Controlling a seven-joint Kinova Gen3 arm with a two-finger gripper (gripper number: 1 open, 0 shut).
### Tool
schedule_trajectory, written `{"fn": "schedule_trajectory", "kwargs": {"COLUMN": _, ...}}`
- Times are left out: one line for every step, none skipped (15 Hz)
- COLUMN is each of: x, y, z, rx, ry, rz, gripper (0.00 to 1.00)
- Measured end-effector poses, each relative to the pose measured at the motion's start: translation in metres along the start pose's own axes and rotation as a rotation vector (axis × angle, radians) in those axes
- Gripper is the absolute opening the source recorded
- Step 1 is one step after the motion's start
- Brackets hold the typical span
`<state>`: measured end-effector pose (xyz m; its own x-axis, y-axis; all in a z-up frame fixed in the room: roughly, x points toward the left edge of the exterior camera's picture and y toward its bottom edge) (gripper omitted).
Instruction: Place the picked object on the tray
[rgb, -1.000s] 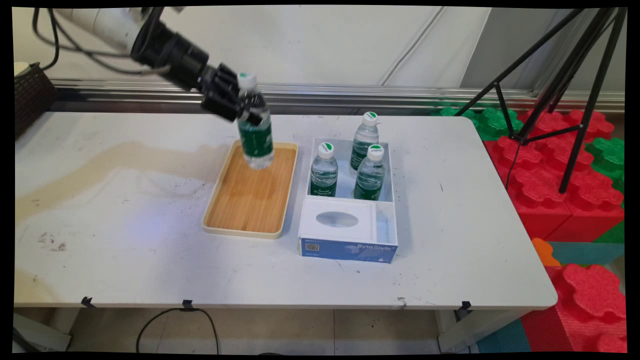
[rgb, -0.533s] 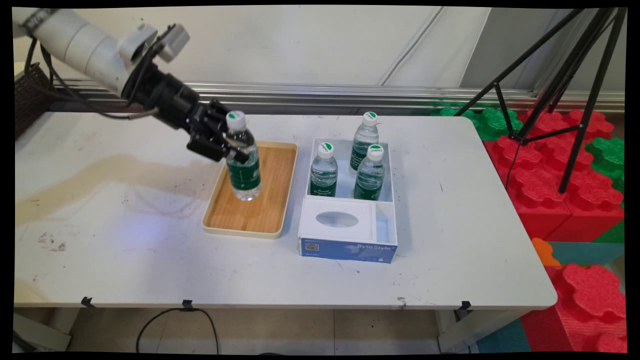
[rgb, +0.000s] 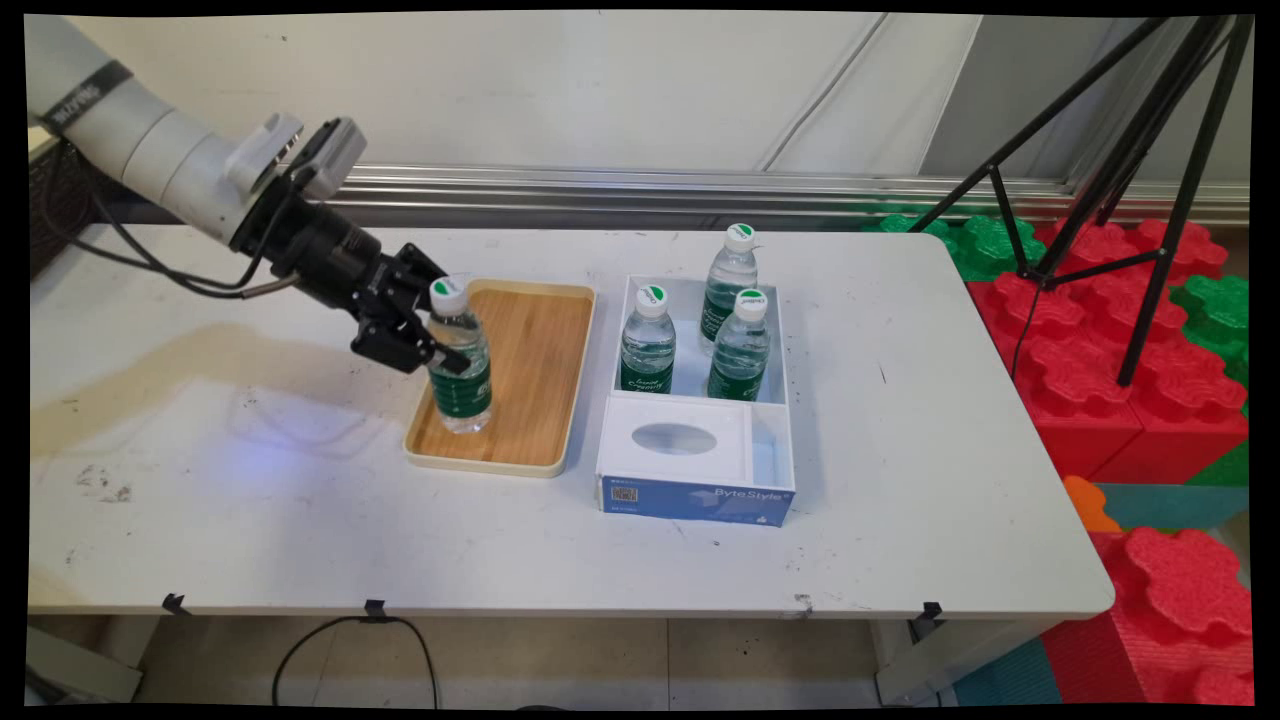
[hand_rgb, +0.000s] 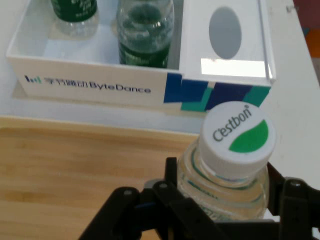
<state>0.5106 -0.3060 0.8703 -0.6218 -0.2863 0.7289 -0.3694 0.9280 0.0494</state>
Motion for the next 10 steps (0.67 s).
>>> {"fn": "schedule_trajectory", "kwargs": {"x": -0.002, "y": 0.001, "z": 0.001, "rx": 0.001, "ry": -0.003, "rz": 0.003, "gripper": 0.0}}
{"fn": "schedule_trajectory", "kwargs": {"x": -0.006, "y": 0.002, "z": 0.002, "rx": 0.004, "ry": -0.009, "rz": 0.008, "gripper": 0.0}}
{"fn": "schedule_trajectory", "kwargs": {"x": -0.009, "y": 0.003, "z": 0.003, "rx": 0.008, "ry": -0.014, "rz": 0.012, "gripper": 0.0}}
{"fn": "schedule_trajectory", "kwargs": {"x": -0.013, "y": 0.004, "z": 0.004, "rx": 0.015, "ry": -0.02, "rz": 0.016, "gripper": 0.0}}
{"fn": "schedule_trajectory", "kwargs": {"x": -0.016, "y": 0.003, "z": 0.005, "rx": 0.024, "ry": -0.027, "rz": 0.019, "gripper": 0.0}}
{"fn": "schedule_trajectory", "kwargs": {"x": -0.019, "y": 0.003, "z": 0.006, "rx": 0.033, "ry": -0.032, "rz": 0.022, "gripper": 0.0}}
{"fn": "schedule_trajectory", "kwargs": {"x": -0.021, "y": 0.003, "z": 0.006, "rx": 0.038, "ry": -0.034, "rz": 0.025, "gripper": 0.0}}
{"fn": "schedule_trajectory", "kwargs": {"x": -0.023, "y": 0.002, "z": 0.007, "rx": 0.046, "ry": -0.037, "rz": 0.028, "gripper": 0.0}}
{"fn": "schedule_trajectory", "kwargs": {"x": -0.024, "y": 0.002, "z": 0.008, "rx": 0.05, "ry": -0.038, "rz": 0.029, "gripper": 0.0}}
{"fn": "schedule_trajectory", "kwargs": {"x": -0.026, "y": 0.002, "z": 0.01, "rx": 0.055, "ry": -0.04, "rz": 0.031, "gripper": 0.0}}
